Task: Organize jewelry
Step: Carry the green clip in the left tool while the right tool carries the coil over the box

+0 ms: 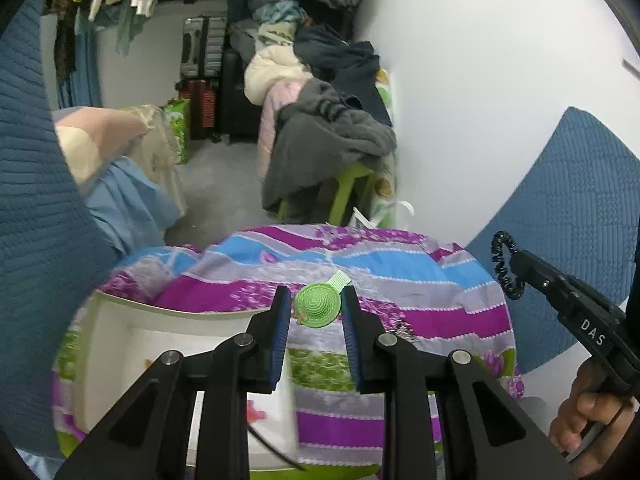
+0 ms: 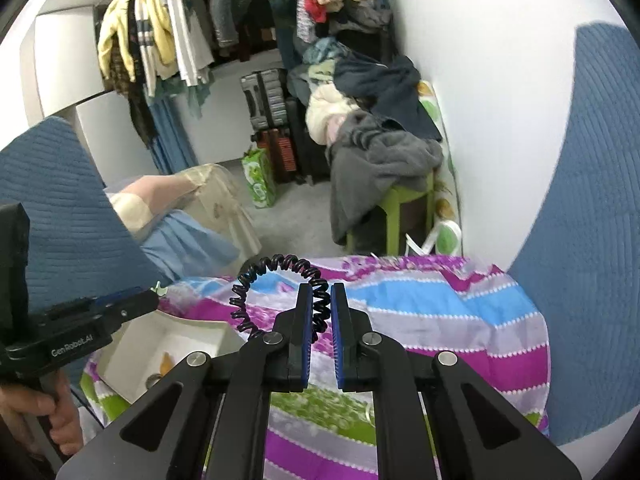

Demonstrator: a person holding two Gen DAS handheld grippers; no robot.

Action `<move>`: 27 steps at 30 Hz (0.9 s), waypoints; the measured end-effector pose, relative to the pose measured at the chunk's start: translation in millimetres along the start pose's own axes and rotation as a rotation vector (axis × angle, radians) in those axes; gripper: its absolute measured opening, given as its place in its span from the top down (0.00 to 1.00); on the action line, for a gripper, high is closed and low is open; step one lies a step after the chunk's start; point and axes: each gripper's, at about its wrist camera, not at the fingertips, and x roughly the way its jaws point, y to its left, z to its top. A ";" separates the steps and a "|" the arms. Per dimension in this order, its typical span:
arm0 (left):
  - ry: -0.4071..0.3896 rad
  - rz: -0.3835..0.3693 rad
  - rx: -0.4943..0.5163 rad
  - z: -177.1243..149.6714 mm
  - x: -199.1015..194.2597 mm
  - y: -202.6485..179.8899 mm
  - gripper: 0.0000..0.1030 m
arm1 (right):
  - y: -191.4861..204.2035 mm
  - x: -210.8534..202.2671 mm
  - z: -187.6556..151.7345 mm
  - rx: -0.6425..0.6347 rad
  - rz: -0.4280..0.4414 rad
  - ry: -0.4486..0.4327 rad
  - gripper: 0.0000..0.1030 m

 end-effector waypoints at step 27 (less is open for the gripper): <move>0.179 0.107 -0.098 -75.1 20.0 128.9 0.76 | 130.2 93.0 -84.4 -0.020 0.160 0.324 0.93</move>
